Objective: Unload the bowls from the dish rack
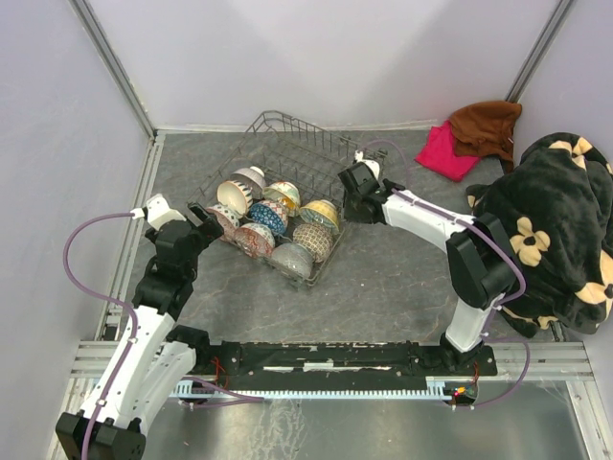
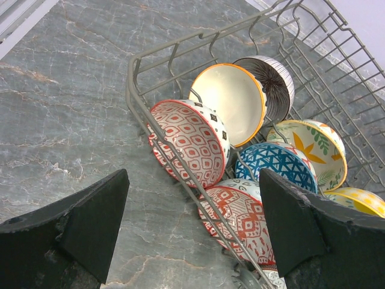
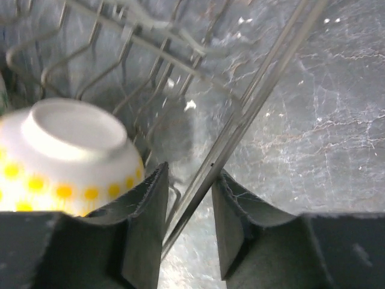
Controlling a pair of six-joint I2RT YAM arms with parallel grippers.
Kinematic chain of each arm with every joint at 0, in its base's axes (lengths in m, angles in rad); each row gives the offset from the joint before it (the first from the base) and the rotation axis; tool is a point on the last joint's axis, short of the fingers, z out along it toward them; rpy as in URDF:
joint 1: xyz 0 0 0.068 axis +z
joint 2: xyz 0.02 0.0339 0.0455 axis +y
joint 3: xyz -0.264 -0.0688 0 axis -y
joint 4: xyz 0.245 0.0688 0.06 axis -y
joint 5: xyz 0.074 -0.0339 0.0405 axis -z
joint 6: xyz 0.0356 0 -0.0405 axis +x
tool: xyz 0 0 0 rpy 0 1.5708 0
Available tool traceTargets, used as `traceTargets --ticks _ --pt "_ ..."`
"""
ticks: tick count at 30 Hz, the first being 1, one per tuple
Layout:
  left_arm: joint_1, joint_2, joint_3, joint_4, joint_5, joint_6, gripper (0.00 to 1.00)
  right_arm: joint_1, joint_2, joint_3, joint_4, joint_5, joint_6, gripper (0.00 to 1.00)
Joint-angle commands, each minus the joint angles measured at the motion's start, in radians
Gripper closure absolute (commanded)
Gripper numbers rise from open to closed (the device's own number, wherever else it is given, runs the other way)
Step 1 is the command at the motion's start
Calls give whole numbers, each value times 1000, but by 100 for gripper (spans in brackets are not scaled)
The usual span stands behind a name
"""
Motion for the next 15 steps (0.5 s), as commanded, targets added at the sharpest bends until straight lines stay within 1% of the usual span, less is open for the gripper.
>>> traceTargets --ticks 1,3,5,7,11,13,15 --pt "-3 2 20 18 1 -17 5 38 -81 -7 -62 -39 -69 53" --pt "-4 4 22 18 1 -17 5 35 -99 -14 -64 -33 -69 47" --pt "-5 4 23 18 1 -17 5 28 -119 -22 -68 -23 -67 44" --pt "-3 5 24 18 0 -17 4 22 -146 -36 -71 -9 -63 39" --pt "-3 7 30 17 0 -14 3 3 -215 -64 -79 18 -62 35" --pt "-3 9 33 16 0 -13 2 -8 -246 -73 -91 40 -72 35" --pt "-4 10 38 17 1 -13 1 -13 -279 -80 -102 68 -98 30"
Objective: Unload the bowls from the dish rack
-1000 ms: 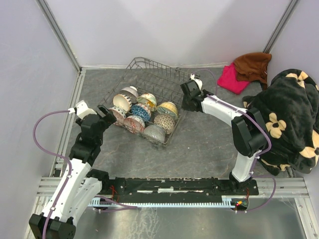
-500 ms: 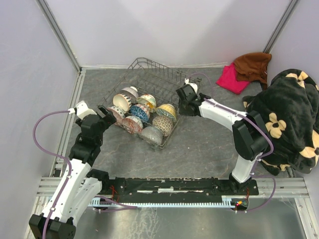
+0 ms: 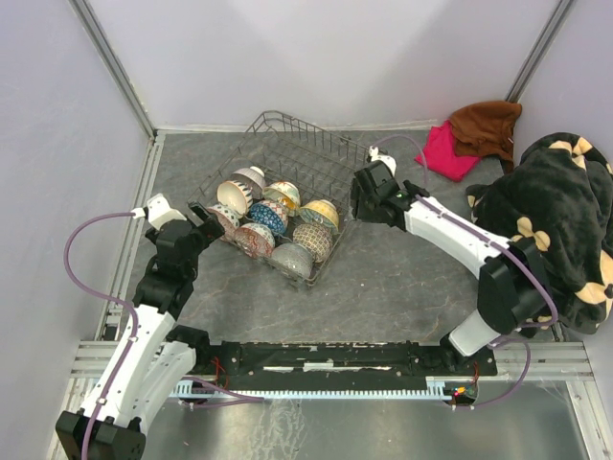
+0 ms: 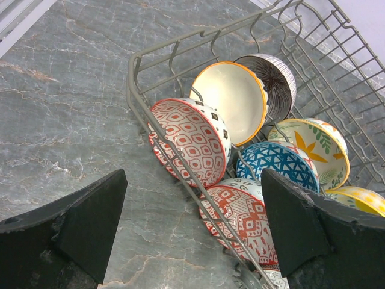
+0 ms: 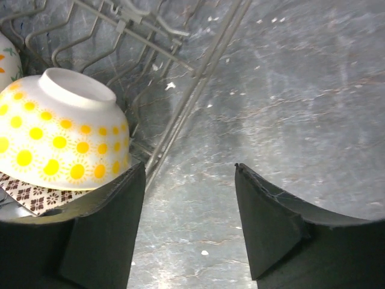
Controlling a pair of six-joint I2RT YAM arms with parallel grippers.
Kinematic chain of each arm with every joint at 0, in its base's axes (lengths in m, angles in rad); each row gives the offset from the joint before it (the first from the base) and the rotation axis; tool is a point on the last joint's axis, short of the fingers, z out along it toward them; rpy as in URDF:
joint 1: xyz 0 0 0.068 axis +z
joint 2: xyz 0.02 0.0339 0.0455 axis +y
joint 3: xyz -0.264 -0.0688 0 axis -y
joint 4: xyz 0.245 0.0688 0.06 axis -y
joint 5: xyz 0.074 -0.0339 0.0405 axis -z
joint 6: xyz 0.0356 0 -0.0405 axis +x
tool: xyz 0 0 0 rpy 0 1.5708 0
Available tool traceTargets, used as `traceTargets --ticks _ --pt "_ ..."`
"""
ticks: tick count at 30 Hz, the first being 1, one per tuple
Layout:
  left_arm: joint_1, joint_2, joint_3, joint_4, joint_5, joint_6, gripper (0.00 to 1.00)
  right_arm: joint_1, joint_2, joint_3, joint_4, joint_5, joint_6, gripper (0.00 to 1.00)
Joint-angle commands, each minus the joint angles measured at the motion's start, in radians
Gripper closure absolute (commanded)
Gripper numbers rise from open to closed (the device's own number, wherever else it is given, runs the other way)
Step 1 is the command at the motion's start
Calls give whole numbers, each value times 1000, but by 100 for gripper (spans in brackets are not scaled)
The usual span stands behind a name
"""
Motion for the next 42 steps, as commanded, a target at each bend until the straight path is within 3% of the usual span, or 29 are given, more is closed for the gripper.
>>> traceTargets --ticks 1,3,4,8,15,20,34,42 --pt "-4 3 40 17 1 -12 0 -14 -108 -12 -19 79 -66 25" --pt "-4 7 46 15 2 -11 1 -14 -152 -21 -15 86 -124 14" --pt "-4 11 49 15 6 -11 1 -14 -178 -31 0 86 -153 3" --pt "-3 29 62 16 33 -7 1 -15 -291 -124 143 52 -286 1" --pt "-4 30 64 15 88 -17 1 2 -376 -204 248 10 -366 11" --pt "-3 22 66 12 110 -17 1 92 -323 -116 212 -30 -462 19" --pt "-3 16 51 1 161 -12 1 365 30 206 100 278 -641 27" --pt "-4 14 47 -2 157 -10 1 426 187 305 63 439 -721 34"
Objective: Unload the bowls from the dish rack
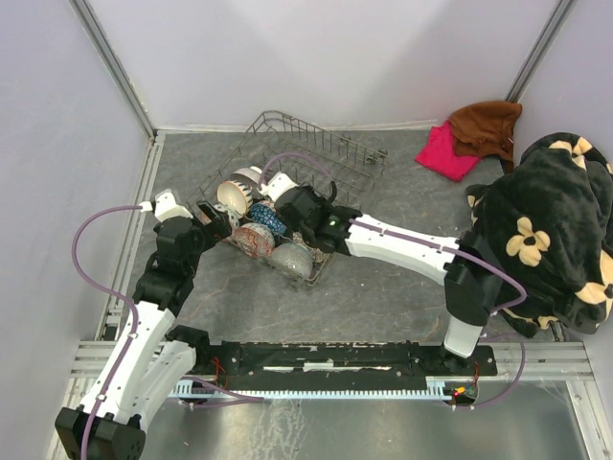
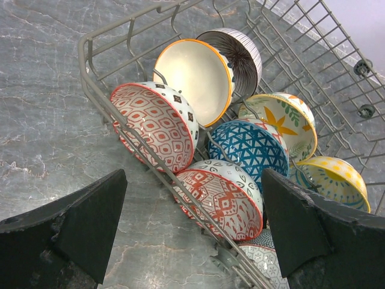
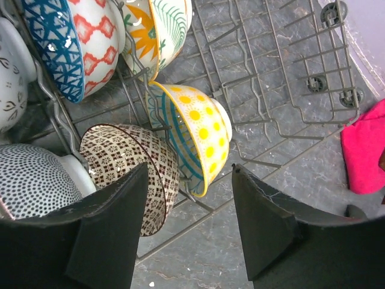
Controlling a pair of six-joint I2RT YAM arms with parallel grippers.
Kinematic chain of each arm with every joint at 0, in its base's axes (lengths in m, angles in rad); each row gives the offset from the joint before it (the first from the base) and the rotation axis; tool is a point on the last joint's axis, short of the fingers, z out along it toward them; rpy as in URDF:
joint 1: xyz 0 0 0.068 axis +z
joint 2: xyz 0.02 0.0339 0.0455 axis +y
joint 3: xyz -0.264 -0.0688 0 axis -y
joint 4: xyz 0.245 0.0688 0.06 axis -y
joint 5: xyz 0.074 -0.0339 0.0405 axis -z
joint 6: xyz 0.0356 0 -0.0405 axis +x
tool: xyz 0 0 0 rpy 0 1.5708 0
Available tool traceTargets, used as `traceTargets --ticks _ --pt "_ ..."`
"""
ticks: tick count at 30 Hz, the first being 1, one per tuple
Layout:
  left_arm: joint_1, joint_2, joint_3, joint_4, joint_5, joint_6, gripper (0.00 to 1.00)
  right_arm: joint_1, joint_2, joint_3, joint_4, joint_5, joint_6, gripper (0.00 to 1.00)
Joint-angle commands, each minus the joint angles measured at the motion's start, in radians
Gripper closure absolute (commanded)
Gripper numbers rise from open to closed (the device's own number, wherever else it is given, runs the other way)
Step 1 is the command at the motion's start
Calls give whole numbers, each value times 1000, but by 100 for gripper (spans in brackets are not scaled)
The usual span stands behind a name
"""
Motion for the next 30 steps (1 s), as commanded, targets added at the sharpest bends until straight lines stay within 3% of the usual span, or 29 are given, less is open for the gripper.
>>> traceTargets --ticks 1,30 --pt "-3 -10 23 0 9 -10 1 14 49 67 -19 135 -64 36" --pt "-3 6 12 11 -17 -1 1 4 190 59 81 280 -169 57"
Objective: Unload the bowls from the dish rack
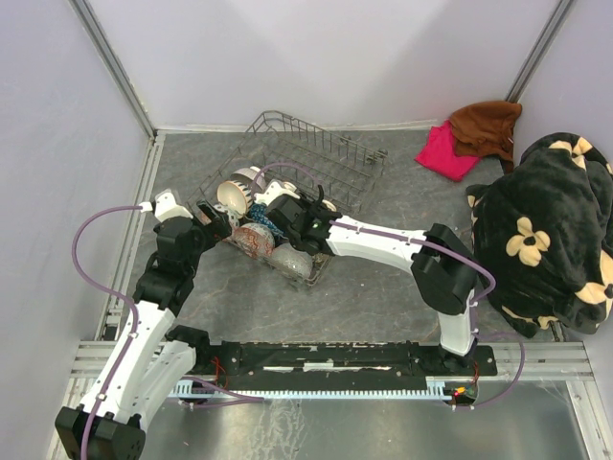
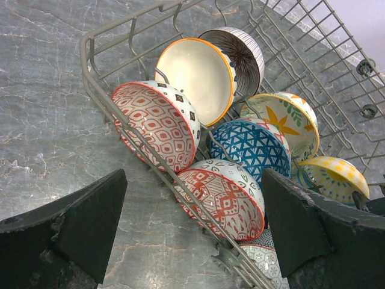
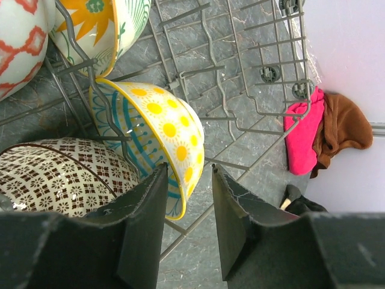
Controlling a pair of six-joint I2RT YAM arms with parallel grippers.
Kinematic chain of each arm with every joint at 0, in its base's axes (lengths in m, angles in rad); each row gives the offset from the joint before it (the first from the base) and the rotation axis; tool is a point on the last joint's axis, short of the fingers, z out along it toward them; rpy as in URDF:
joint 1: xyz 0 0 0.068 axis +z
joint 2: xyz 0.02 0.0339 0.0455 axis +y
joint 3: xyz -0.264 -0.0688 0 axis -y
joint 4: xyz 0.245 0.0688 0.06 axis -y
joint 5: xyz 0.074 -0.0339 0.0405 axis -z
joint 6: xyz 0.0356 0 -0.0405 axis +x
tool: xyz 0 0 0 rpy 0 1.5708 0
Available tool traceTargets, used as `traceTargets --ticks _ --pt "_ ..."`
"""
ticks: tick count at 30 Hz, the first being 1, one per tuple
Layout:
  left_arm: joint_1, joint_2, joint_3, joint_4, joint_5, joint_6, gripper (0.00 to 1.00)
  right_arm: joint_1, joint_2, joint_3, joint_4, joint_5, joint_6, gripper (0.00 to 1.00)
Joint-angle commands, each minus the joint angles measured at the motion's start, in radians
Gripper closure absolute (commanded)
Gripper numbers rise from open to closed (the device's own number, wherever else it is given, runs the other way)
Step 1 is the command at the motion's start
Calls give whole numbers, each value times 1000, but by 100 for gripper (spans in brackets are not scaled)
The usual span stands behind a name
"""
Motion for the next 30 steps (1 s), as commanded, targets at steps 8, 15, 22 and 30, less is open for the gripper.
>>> traceTargets --ticks 8,15,22,30 --pt "-4 17 14 26 -14 3 1 -15 32 16 65 53 -26 61" --pt "-4 23 12 30 -15 3 1 -20 50 14 89 79 -41 66" --pt "-4 21 7 30 -25 5 1 -21 64 -8 135 107 -64 74" --pt "-3 18 2 30 -28 3 1 -22 56 -37 182 125 -91 87"
